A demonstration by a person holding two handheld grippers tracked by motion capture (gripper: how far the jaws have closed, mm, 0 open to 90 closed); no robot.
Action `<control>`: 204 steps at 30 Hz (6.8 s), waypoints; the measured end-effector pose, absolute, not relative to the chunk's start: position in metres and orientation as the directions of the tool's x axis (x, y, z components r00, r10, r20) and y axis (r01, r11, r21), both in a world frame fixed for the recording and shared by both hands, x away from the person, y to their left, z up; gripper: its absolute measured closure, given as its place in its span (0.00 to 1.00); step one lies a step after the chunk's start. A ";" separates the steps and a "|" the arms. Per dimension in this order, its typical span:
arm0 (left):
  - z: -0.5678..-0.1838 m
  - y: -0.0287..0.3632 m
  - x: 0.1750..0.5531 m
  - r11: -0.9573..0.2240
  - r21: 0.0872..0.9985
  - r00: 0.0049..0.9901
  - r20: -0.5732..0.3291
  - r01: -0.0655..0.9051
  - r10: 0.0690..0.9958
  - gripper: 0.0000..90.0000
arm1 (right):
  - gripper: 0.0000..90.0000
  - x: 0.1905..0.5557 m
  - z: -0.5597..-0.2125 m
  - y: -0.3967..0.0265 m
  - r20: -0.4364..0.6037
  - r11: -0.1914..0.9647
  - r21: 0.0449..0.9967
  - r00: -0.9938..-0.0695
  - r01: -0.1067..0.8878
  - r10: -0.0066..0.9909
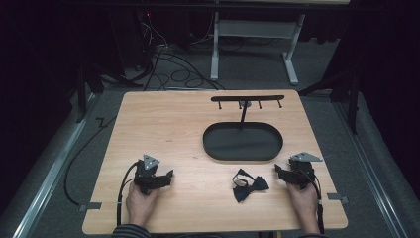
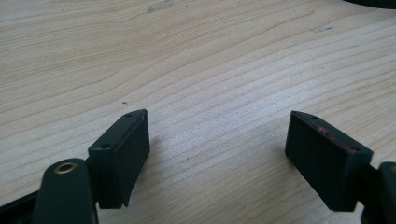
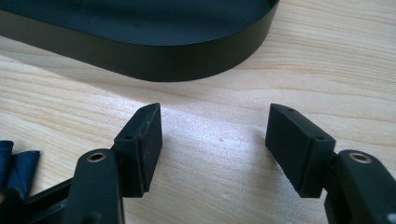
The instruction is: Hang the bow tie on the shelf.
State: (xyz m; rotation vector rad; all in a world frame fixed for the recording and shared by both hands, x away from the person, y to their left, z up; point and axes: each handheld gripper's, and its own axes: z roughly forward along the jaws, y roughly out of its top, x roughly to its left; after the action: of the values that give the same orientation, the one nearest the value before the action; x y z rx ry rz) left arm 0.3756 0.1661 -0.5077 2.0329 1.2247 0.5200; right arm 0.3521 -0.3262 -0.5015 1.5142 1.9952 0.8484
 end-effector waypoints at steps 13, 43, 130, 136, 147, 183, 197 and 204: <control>-0.508 0.166 0.376 -0.311 0.736 0.473 -0.015 0.601 0.881 0.25 | 0.41 0.351 -0.501 -0.326 -0.014 0.191 0.726 -0.264 0.661 0.964; -0.508 0.166 0.376 -0.309 0.735 0.473 -0.018 0.603 0.881 0.25 | 0.50 0.350 -0.500 -0.330 0.017 0.151 0.731 -0.240 0.666 0.971; -0.508 0.166 0.376 -0.309 0.735 0.473 -0.018 0.603 0.881 0.25 | 0.75 0.327 -0.472 -0.243 0.158 0.272 0.764 -0.579 0.585 0.800; -0.508 0.166 0.376 -0.309 0.735 0.473 -0.019 0.603 0.881 0.25 | 0.89 0.327 -0.476 -0.241 0.144 0.308 0.747 -0.595 0.590 0.791; -0.508 0.166 0.376 -0.309 0.735 0.473 -0.018 0.603 0.881 0.25 | 1.00 0.324 -0.473 -0.243 0.140 0.321 0.759 -0.624 0.566 0.769; -0.508 0.166 0.376 -0.308 0.737 0.473 -0.019 0.602 0.881 0.25 | 1.00 0.322 -0.431 -0.262 0.104 0.277 0.822 -0.609 0.498 0.786; -0.508 0.166 0.376 -0.308 0.737 0.473 -0.019 0.602 0.881 0.25 | 1.00 0.325 -0.417 -0.272 0.089 0.248 0.848 -0.588 0.468 0.804; -0.508 0.166 0.376 -0.307 0.737 0.473 -0.019 0.602 0.881 0.25 | 1.00 0.328 -0.408 -0.280 0.084 0.226 0.862 -0.569 0.453 0.818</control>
State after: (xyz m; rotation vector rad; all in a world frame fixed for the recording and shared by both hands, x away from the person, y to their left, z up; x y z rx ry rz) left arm 0.3757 0.1662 -0.5077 2.0299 1.2259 0.5159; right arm 0.3281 -0.2804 -0.4077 1.1737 2.1182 1.2838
